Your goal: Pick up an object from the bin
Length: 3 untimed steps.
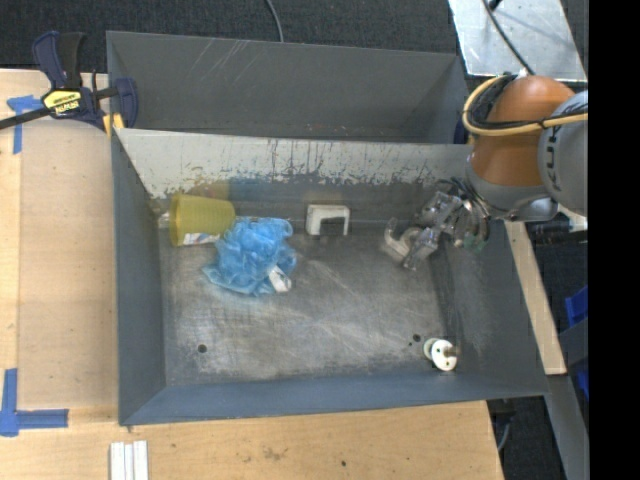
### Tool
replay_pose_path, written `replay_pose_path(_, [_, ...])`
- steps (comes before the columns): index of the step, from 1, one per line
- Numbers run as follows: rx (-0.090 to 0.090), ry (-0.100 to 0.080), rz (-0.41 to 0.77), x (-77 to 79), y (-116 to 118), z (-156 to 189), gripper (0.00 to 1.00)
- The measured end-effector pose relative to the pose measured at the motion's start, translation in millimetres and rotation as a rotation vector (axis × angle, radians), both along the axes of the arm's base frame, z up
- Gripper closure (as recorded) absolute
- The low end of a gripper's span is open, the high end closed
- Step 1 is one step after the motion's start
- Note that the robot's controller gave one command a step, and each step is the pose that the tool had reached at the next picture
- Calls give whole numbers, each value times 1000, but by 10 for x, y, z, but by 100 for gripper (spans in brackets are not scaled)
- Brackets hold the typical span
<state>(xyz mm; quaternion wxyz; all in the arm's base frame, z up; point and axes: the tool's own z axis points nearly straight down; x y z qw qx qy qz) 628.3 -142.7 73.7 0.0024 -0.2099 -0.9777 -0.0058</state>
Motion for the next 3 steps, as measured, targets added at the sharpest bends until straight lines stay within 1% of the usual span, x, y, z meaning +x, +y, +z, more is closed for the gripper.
replay_pose_path(2, [-2,0,1,2,7,3,100])
replay_pose_path(3, [-13,-7,3,9,-1,86,100])
